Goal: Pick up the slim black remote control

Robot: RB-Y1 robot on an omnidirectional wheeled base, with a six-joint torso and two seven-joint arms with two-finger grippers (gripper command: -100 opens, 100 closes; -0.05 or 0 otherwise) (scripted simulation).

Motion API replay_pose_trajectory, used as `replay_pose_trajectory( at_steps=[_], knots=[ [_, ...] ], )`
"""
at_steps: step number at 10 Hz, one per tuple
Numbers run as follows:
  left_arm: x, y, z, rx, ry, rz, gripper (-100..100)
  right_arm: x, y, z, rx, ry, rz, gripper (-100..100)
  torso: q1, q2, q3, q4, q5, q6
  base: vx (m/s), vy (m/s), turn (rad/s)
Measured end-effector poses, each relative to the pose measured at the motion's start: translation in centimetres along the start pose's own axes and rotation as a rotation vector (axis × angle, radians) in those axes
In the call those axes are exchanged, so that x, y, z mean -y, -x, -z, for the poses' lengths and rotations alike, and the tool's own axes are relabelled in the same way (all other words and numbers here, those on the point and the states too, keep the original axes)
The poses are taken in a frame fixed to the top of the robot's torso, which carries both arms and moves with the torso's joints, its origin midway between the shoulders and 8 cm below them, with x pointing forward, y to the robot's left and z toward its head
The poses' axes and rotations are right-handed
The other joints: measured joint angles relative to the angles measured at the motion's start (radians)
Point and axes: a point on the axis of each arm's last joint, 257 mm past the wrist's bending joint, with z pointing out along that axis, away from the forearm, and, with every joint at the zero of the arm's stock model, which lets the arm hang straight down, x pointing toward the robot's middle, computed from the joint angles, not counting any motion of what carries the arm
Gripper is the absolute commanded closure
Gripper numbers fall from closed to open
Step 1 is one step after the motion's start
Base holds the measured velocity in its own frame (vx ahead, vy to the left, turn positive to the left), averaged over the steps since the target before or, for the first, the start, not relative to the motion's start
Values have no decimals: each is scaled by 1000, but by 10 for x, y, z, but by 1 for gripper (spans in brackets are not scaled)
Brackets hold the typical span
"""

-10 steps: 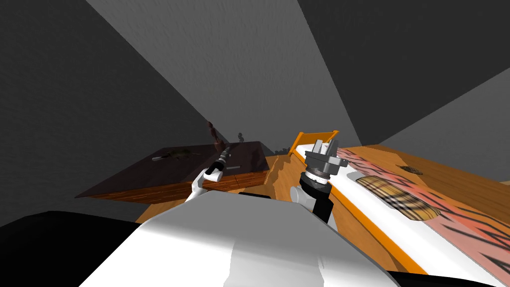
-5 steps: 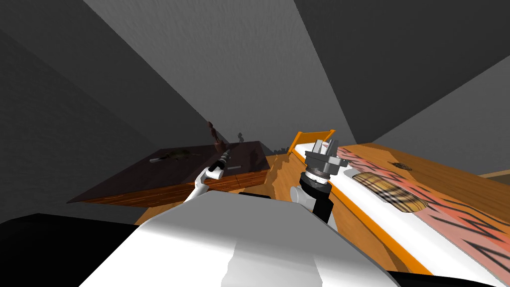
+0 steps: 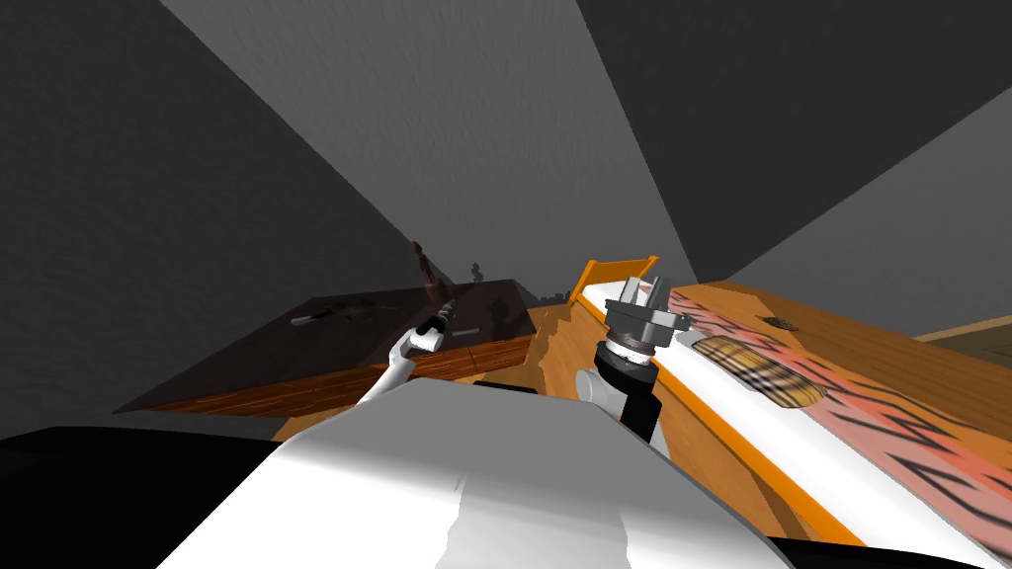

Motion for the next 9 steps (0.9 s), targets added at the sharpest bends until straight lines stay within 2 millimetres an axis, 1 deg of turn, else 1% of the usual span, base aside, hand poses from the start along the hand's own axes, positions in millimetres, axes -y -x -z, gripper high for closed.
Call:
replay_pose_trajectory(
  at_steps=[1, 2, 6, 7, 8, 9],
  knots=[
    [-11, 2, -3, 8, 32, 1, -100, 0, 0, 0, 0, 0, 0, 0, 1, 0, 0, 0, 0, 0, -33, 57, -96],
    [-15, 7, -8, 17, 61, 2, -100, 0, 0, 0, 0, 0, 0, 0, 1, 1, 0, 0, 0, 0, -30, 51, -63],
    [-51, 31, -22, 62, 195, 15, -100, 0, 0, 0, 0, 0, 0, 0, 1, 0, 0, 0, 0, 0, -24, 46, -81],
    [-62, 37, -23, 73, 231, 20, -100, 0, 0, 0, 0, 0, 0, 0, 1, 0, 0, 0, 0, -1, -18, 33, -95],
    [-68, 44, -25, 86, 262, 27, -100, 0, 0, 0, 0, 0, 0, 0, 0, 0, 0, 0, 0, 0, -16, 30, -72],
    [-78, 49, -24, 97, 294, 32, -100, 0, 0, 0, 0, 0, 0, 0, 0, 0, 0, 0, 0, -1, -6, 13, 0]
  ],
)
